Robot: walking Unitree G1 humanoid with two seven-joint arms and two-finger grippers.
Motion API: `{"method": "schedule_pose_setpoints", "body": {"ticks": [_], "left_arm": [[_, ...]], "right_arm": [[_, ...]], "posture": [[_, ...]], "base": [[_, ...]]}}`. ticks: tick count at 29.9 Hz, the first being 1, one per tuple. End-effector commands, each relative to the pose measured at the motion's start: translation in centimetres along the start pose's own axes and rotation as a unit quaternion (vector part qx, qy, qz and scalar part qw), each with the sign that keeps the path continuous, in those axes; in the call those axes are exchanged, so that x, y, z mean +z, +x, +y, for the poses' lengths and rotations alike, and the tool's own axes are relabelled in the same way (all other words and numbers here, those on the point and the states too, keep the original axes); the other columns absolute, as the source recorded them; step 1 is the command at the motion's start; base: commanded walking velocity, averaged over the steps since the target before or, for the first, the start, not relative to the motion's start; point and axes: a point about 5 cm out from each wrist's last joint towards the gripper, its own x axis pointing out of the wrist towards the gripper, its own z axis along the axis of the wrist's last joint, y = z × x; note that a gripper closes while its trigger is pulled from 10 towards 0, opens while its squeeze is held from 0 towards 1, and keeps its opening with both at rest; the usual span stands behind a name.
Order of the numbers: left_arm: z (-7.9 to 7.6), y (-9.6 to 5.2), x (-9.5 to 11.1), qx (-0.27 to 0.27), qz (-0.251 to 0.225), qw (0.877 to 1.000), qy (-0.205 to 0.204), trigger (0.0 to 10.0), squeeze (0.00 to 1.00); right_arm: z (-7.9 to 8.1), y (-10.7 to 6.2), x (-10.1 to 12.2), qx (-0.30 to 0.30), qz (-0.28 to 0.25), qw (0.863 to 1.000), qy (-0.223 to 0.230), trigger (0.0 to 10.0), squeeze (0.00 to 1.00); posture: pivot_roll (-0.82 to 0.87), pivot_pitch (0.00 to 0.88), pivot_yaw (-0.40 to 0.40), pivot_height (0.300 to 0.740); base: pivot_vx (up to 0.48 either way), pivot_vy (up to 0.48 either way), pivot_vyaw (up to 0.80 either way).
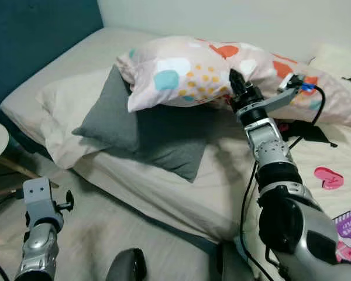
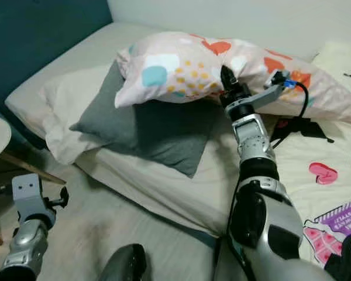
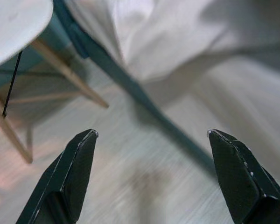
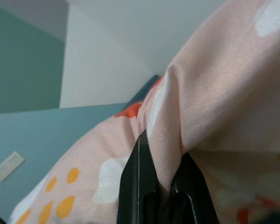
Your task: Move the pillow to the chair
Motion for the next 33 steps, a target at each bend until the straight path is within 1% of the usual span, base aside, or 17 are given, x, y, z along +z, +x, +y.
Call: {"method": "schedule_pose_setpoints", "body": {"ticks": [1, 5, 6, 7, 9, 10, 12, 15, 18, 19, 22, 25, 27, 28, 30, 31, 33], "left_arm": [[0.1, -0.1, -1.1, 0.009, 0.041, 0.999, 0.000, 10.0, 0.00], [-1.0, 0.1, -1.0, -0.004, 0.044, 0.999, -0.005, 10.0, 0.00], [-1.2, 0.1, -0.9, -0.008, 0.039, 0.999, 0.000, 10.0, 0.00], [-1.2, 0.1, -0.9, -0.008, 0.039, 0.999, 0.000, 10.0, 0.00], [-1.8, 0.0, -1.1, -0.020, 0.034, 0.999, 0.010, 10.0, 0.00], [-1.8, 0.0, -1.1, -0.020, 0.034, 0.999, 0.010, 10.0, 0.00], [-2.4, -0.3, -1.5, -0.031, 0.035, 0.999, 0.024, 10.0, 0.00], [-2.4, -0.3, -1.5, -0.031, 0.035, 0.999, 0.024, 10.0, 0.00], [-2.5, -1.1, -3.1, -0.029, 0.060, 0.997, 0.029, 10.0, 0.00], [-2.5, -1.1, -3.1, -0.029, 0.060, 0.997, 0.029, 10.0, 0.00], [-2.7, -1.6, -4.2, -0.029, 0.079, 0.996, 0.034, 10.0, 0.00], [-2.7, -1.7, -4.3, -0.029, 0.080, 0.996, 0.033, 10.0, 0.00], [-3.0, -1.9, -4.5, -0.033, 0.081, 0.995, 0.035, 10.0, 0.00], [-3.0, -1.9, -4.5, -0.033, 0.081, 0.995, 0.035, 10.0, 0.00], [-3.3, -2.1, -5.0, -0.040, 0.088, 0.994, 0.044, 10.0, 0.00], [-3.3, -2.1, -5.0, -0.040, 0.088, 0.994, 0.044, 10.0, 0.00], [-3.3, -2.5, -5.6, -0.042, 0.102, 0.993, 0.047, 10.0, 0.00]], "right_arm": [[2.2, 1.0, 1.2, 0.059, -0.021, 0.998, -0.022, 0.0, 0.00], [3.6, 1.6, 2.3, 0.092, -0.029, 0.994, -0.051, 0.0, 0.00], [3.9, 1.9, 2.2, 0.098, -0.022, 0.992, -0.072, 0.0, 0.00], [3.9, 1.9, 2.2, 0.098, -0.022, 0.992, -0.072, 0.0, 0.00], [4.6, 2.3, 1.8, 0.111, -0.012, 0.990, -0.084, 0.0, 0.00], [4.6, 2.3, 1.8, 0.111, -0.012, 0.990, -0.084, 0.0, 0.00], [5.5, 2.7, 1.7, 0.127, -0.015, 0.989, -0.077, 0.0, 0.00], [5.5, 2.7, 1.7, 0.127, -0.015, 0.989, -0.077, 0.0, 0.00], [7.2, 3.1, 1.5, 0.153, -0.013, 0.986, -0.070, 0.0, 0.00], [7.2, 3.1, 1.5, 0.153, -0.013, 0.986, -0.070, 0.0, 0.00], [8.2, 3.1, 0.2, 0.174, 0.006, 0.983, -0.057, 0.0, 0.00], [8.5, 3.1, -0.2, 0.178, 0.011, 0.983, -0.053, 0.0, 0.00], [8.9, 3.0, -1.2, 0.186, 0.023, 0.981, -0.046, 0.0, 0.00], [8.9, 3.0, -1.2, 0.186, 0.023, 0.981, -0.046, 0.0, 0.00], [9.5, 2.8, -2.4, 0.194, 0.037, 0.980, -0.036, 0.0, 0.00], [9.5, 2.8, -2.4, 0.194, 0.037, 0.980, -0.036, 0.0, 0.00], [9.9, 2.5, -3.3, 0.198, 0.048, 0.979, -0.027, 0.0, 0.00]], "posture": [[-0.09, 0.025, 0.063, 0.589], [-0.09, 0.007, 0.065, 0.603], [-0.09, 0.007, 0.066, 0.608], [-0.09, 0.007, 0.066, 0.608], [-0.09, 0.000, 0.063, 0.618], [-0.09, 0.000, 0.063, 0.618], [-0.08, 0.000, 0.061, 0.627], [-0.08, 0.000, 0.061, 0.627], [-0.09, 0.000, 0.058, 0.642], [-0.09, 0.000, 0.058, 0.642], [-0.08, 0.000, 0.051, 0.656], [-0.08, 0.000, 0.051, 0.661], [-0.08, 0.000, 0.049, 0.671], [-0.08, 0.000, 0.049, 0.671], [-0.08, 0.000, 0.049, 0.681], [-0.08, 0.000, 0.049, 0.681], [-0.09, 0.000, 0.051, 0.690]], "base": [[-0.277, 0.000, 0.00], [-0.437, 0.000, 0.00], [-0.319, 0.000, 0.00], [-0.319, 0.000, 0.00], [0.000, 0.000, 0.00], [0.000, 0.000, 0.00], [0.000, 0.000, 0.00], [0.000, 0.000, 0.00], [0.000, 0.000, 0.00], [0.000, 0.000, 0.00], [0.000, 0.000, 0.00], [0.000, 0.000, 0.00], [0.000, 0.000, 0.00], [0.000, 0.000, 0.00], [0.000, 0.000, 0.00], [0.000, 0.000, 0.00], [0.000, 0.000, 0.00]]}}
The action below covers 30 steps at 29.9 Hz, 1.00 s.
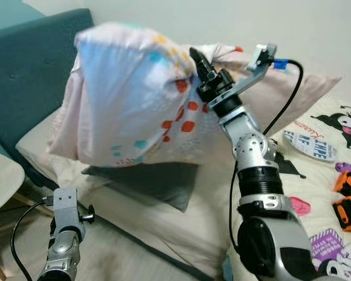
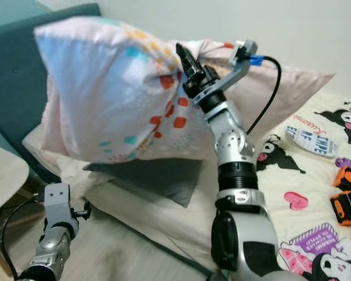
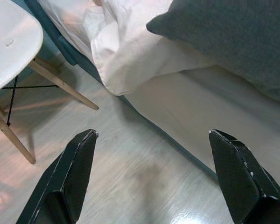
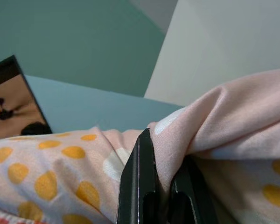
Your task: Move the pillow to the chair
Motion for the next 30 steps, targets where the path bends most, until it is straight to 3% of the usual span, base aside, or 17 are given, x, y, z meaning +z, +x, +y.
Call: {"method": "schedule_pose_setpoints", "body": {"ticks": [1, 10, 15, 20, 21, 22, 23, 30], "left_arm": [[0.1, -0.5, -1.3, -0.001, 0.021, 1.000, 0.008, 10.0, 0.00], [0.4, -1.5, -3.7, 0.001, 0.072, 0.997, 0.018, 10.0, 0.00], [0.8, -2.4, -5.7, 0.012, 0.113, 0.993, 0.022, 10.0, 0.00], [1.0, -2.6, -6.0, 0.020, 0.118, 0.992, 0.031, 10.0, 0.00], [1.1, -2.7, -6.2, 0.025, 0.120, 0.992, 0.038, 10.0, 0.00], [1.1, -2.7, -6.2, 0.025, 0.120, 0.992, 0.038, 10.0, 0.00], [1.2, -2.9, -6.4, 0.027, 0.123, 0.991, 0.040, 10.0, 0.00], [1.2, -3.1, -6.8, 0.025, 0.131, 0.991, 0.034, 10.0, 0.00]], "right_arm": [[2.1, 1.1, 0.8, 0.050, -0.016, 0.999, -0.009, 0.0, 0.00], [2.6, 0.3, -1.9, 0.045, 0.016, 0.999, 0.013, 0.0, 0.00], [3.0, -0.3, -4.5, 0.036, 0.056, 0.998, 0.018, 0.0, 0.00], [3.1, -0.8, -6.0, 0.028, 0.083, 0.996, 0.006, 0.0, 0.00], [3.2, -1.1, -6.8, 0.023, 0.097, 0.995, -0.002, 3.5, 0.00], [3.2, -1.1, -6.8, 0.023, 0.097, 0.995, -0.002, 3.5, 0.00], [3.2, -1.4, -7.3, 0.022, 0.108, 0.994, -0.012, 10.0, 0.00], [4.0, -2.0, -7.6, 0.045, 0.115, 0.992, -0.014, 10.0, 0.00]], "posture": [[-0.09, 0.000, 0.051, 0.690], [-0.09, 0.000, 0.052, 0.715], [-0.09, 0.000, 0.048, 0.734], [-0.09, 0.000, 0.044, 0.740], [-0.09, 0.000, 0.044, 0.740], [-0.09, 0.000, 0.044, 0.740], [-0.09, 0.000, 0.043, 0.740], [-0.09, 0.000, 0.039, 0.740]], "base": [[0.000, 0.000, 0.00], [0.000, 0.000, 0.00], [0.000, 0.000, 0.00], [0.000, 0.000, 0.00], [0.000, 0.000, 0.00], [0.000, 0.000, 0.00], [0.000, 0.000, 0.00], [0.000, 0.000, 0.57]]}}
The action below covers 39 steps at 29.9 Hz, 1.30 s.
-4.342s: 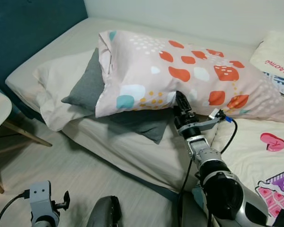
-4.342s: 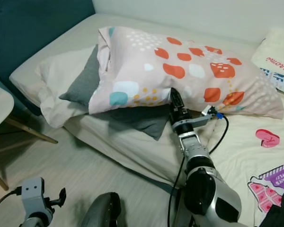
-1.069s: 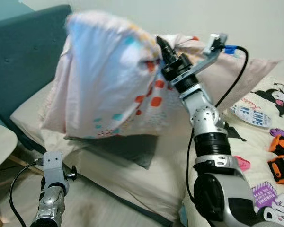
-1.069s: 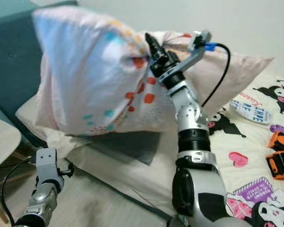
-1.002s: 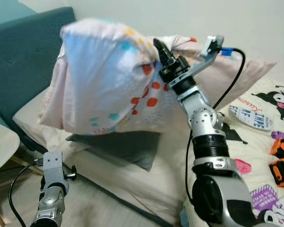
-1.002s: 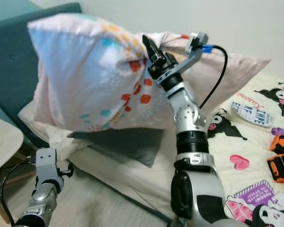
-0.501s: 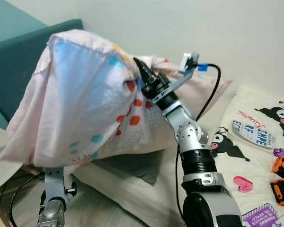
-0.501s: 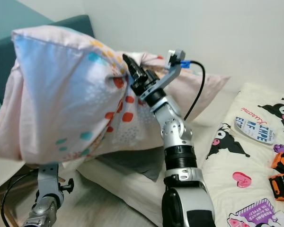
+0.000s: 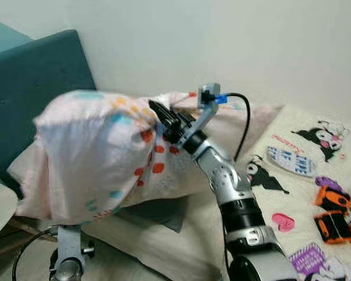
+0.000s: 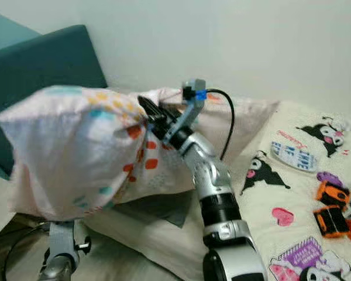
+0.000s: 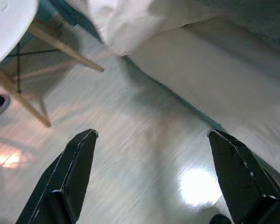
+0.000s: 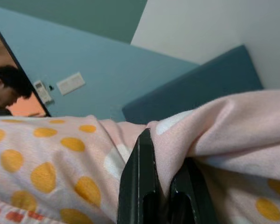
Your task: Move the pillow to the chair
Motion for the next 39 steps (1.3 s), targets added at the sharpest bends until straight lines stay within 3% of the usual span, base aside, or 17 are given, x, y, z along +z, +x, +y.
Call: {"method": "schedule_pose_setpoints", "body": {"ticks": [1, 3, 10, 18, 22, 28, 39], "left_arm": [[0.6, -0.2, -0.8, 0.008, 0.017, 1.000, 0.002, 10.0, 0.00], [0.7, -0.2, -1.1, 0.014, 0.024, 1.000, -0.004, 10.0, 0.00], [0.4, -0.4, -1.5, 0.011, 0.035, 0.999, -0.006, 10.0, 0.00], [-0.1, -0.3, -1.5, 0.003, 0.048, 0.999, -0.019, 10.0, 0.00], [-0.2, -0.3, -1.6, -0.003, 0.054, 0.998, -0.022, 10.0, 0.00], [0.1, -0.3, -1.2, -0.002, 0.033, 0.999, 0.004, 10.0, 0.00], [0.0, -0.2, -0.9, -0.011, 0.020, 1.000, 0.017, 10.0, 0.00]], "right_arm": [[3.3, 1.2, 1.2, 0.078, -0.054, 0.995, 0.009, 10.0, 0.00], [4.6, 1.3, 2.5, 0.109, -0.082, 0.991, 0.012, 10.0, 0.00], [5.4, 1.7, 3.6, 0.120, -0.099, 0.988, -0.001, 10.0, 0.00], [5.4, 1.8, 3.4, 0.114, -0.096, 0.989, -0.003, 10.0, 0.00], [5.5, 1.6, 3.1, 0.113, -0.092, 0.989, 0.002, 10.0, 0.00], [5.3, 1.3, 2.8, 0.104, -0.089, 0.990, 0.007, 10.0, 0.00], [5.2, 1.3, 2.6, 0.101, -0.086, 0.991, 0.009, 10.0, 0.00]], "posture": [[-0.09, 0.000, 0.041, 0.740], [-0.09, 0.000, 0.045, 0.740], [-0.09, 0.000, 0.050, 0.740], [-0.09, 0.000, 0.051, 0.740], [-0.09, 0.002, 0.054, 0.740], [-0.08, 0.008, 0.059, 0.740], [-0.08, 0.014, 0.059, 0.740]], "base": [[0.000, 0.000, 0.79], [0.000, 0.000, 0.79], [0.000, 0.000, 0.79], [0.000, 0.000, 0.79], [-0.480, 0.000, 0.79], [-0.138, 0.000, 0.79], [0.000, 0.000, 0.79]]}}
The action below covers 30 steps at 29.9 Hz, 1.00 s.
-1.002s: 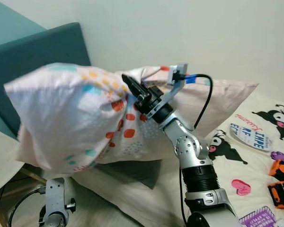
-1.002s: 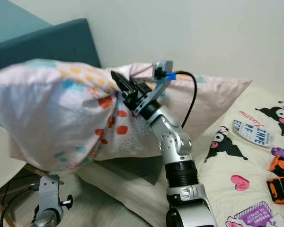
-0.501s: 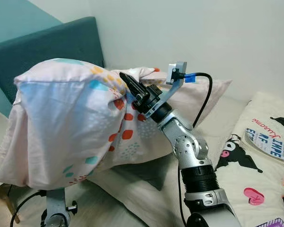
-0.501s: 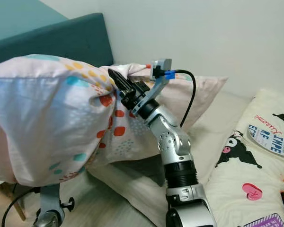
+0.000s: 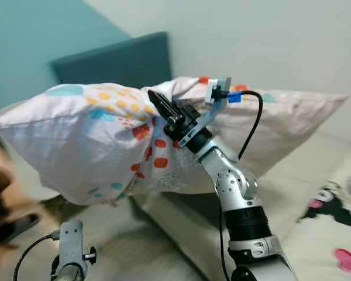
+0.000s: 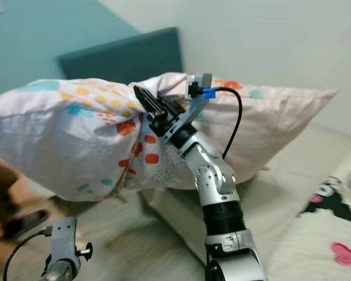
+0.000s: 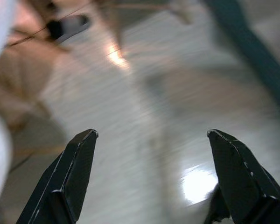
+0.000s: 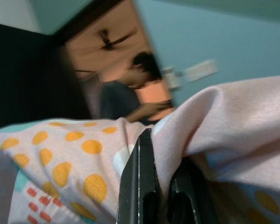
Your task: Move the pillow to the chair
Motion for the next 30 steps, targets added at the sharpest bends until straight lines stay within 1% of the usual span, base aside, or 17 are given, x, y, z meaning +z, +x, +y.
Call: {"method": "schedule_pose_setpoints", "body": {"ticks": [1, 3, 5, 10, 11, 13, 14, 17, 21, 24, 25, 26, 30], "left_arm": [[0.3, 0.0, 0.0, 0.000, -0.003, 1.000, 0.002, 10.0, 0.00], [0.3, 0.0, 0.0, 0.000, -0.003, 1.000, 0.002, 10.0, 0.00], [0.0, 0.1, 0.5, -0.011, -0.016, 1.000, -0.004, 10.0, 0.00], [-0.3, 0.2, 0.9, -0.017, -0.022, 1.000, -0.007, 10.0, 0.00], [-0.6, 0.2, 1.3, -0.024, -0.029, 0.999, -0.009, 10.0, 0.00], [-0.8, 0.3, 1.6, -0.032, -0.035, 0.999, -0.010, 10.0, 0.00], [-0.8, 0.3, 1.6, -0.032, -0.035, 0.999, -0.010, 10.0, 0.00], [-1.2, 0.3, 2.2, -0.042, -0.049, 0.998, -0.013, 10.0, 0.00], [-1.4, 0.4, 2.6, -0.045, -0.058, 0.997, -0.017, 10.0, 0.00], [-1.8, 0.5, 3.7, -0.052, -0.077, 0.995, -0.021, 10.0, 0.00], [-1.8, 0.5, 3.7, -0.052, -0.077, 0.995, -0.021, 10.0, 0.00], [-2.0, 0.6, 4.4, -0.055, -0.087, 0.994, -0.022, 10.0, 0.00], [-2.2, 0.7, 5.0, -0.059, -0.096, 0.993, -0.024, 10.0, 0.00]], "right_arm": [[2.3, 1.4, 0.0, 0.044, -0.033, 0.998, 0.024, 10.0, 0.00], [2.3, 1.4, 0.0, 0.044, -0.033, 0.998, 0.024, 10.0, 0.00], [2.1, 1.3, 0.0, 0.039, -0.031, 0.998, 0.023, 10.0, 0.00], [2.0, 1.2, -0.1, 0.034, -0.029, 0.999, 0.022, 10.0, 0.00], [1.7, 1.2, -0.3, 0.019, -0.026, 0.999, 0.018, 10.0, 0.00], [1.3, 1.3, -0.5, -0.006, -0.016, 1.000, 0.005, 10.0, 0.00], [1.3, 1.3, -0.5, -0.006, -0.016, 1.000, 0.005, 10.0, 0.00], [0.7, 1.3, -0.8, -0.032, -0.007, 0.999, -0.004, 10.0, 0.00], [0.6, 1.3, -0.8, -0.037, -0.004, 0.999, -0.011, 10.0, 0.00], [0.3, 1.3, -1.0, -0.048, 0.003, 0.999, -0.025, 10.0, 0.00], [0.3, 1.3, -1.0, -0.048, 0.003, 0.999, -0.025, 10.0, 0.00], [0.2, 1.3, -0.9, -0.053, 0.004, 0.998, -0.029, 10.0, 0.00], [0.1, 1.3, -0.8, -0.055, 0.000, 0.998, -0.035, 10.0, 0.00]], "posture": [[-0.08, 0.014, 0.058, 0.740], [-0.08, 0.014, 0.058, 0.740], [-0.09, 0.016, 0.058, 0.740], [-0.09, 0.017, 0.058, 0.740], [-0.09, 0.017, 0.058, 0.740], [-0.09, 0.017, 0.058, 0.740], [-0.09, 0.017, 0.058, 0.740], [-0.09, 0.016, 0.055, 0.740], [-0.09, 0.014, 0.054, 0.740], [-0.09, 0.006, 0.052, 0.740], [-0.09, 0.006, 0.052, 0.740], [-0.09, 0.004, 0.051, 0.740], [-0.09, 0.000, 0.051, 0.740]], "base": [[0.000, 0.000, 0.79], [0.000, 0.000, 0.79], [0.000, 0.000, 0.79], [0.000, 0.000, 0.79], [0.000, 0.000, 0.79], [0.000, 0.000, 0.00], [0.000, 0.000, 0.00], [0.313, 0.000, 0.00], [0.409, 0.000, 0.00], [0.453, 0.000, 0.00], [0.454, 0.000, 0.00], [0.454, 0.000, 0.00], [0.453, 0.000, 0.00]]}}
